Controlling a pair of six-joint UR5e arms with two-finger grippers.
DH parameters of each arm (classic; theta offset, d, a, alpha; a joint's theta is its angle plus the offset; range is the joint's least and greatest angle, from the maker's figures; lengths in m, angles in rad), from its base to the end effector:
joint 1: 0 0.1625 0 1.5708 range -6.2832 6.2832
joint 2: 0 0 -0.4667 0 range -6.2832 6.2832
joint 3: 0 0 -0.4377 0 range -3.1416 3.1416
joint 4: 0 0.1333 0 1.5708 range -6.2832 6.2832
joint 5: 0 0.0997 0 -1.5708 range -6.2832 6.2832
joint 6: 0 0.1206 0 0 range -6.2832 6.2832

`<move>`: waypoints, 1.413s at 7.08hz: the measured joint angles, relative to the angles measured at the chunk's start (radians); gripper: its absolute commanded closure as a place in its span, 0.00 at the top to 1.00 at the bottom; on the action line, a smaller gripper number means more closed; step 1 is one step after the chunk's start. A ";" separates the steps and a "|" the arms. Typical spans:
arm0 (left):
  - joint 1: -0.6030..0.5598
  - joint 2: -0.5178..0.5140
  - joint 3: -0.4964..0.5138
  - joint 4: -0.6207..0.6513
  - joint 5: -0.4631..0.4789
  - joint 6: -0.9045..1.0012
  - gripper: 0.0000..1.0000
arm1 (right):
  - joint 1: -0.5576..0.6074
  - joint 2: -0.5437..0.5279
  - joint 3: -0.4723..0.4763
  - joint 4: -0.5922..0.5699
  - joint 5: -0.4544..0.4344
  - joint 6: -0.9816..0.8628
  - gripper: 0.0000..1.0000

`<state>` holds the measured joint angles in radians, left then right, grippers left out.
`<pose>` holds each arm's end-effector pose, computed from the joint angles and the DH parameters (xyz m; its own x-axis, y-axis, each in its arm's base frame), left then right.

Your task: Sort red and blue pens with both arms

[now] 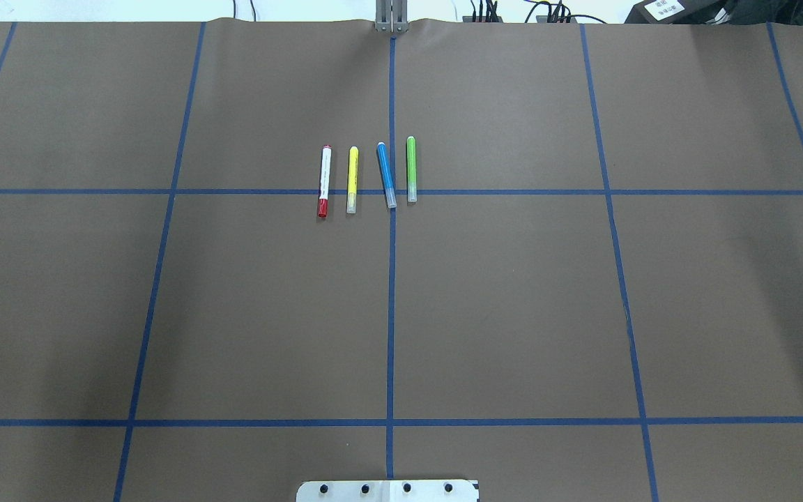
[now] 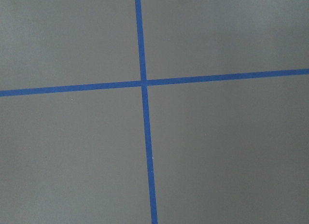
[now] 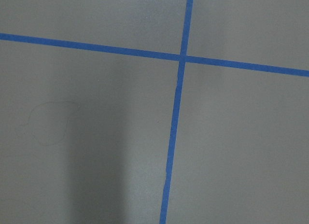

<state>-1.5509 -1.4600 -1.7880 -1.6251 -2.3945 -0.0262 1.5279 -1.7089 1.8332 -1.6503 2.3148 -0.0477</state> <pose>-0.0350 -0.4959 0.6448 0.6773 0.1050 -0.7282 -0.0019 0.9900 0.1410 0.0313 -0.4754 0.6547 0.7309 -0.1094 0.6737 0.0778 0.9940 0.0770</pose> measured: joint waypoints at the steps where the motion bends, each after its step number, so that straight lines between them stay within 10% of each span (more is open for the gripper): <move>1: 0.001 -0.001 -0.003 -0.001 0.000 0.001 1.00 | 0.000 0.000 0.000 0.000 0.000 0.000 1.00; 10: 0.069 -0.065 -0.094 -0.030 -0.032 -0.053 1.00 | -0.020 0.056 -0.014 0.012 0.070 0.009 1.00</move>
<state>-1.4819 -1.5250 -1.8821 -1.6550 -2.4267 -0.0788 1.5082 -1.6529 1.8195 -1.6383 2.3845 -0.0391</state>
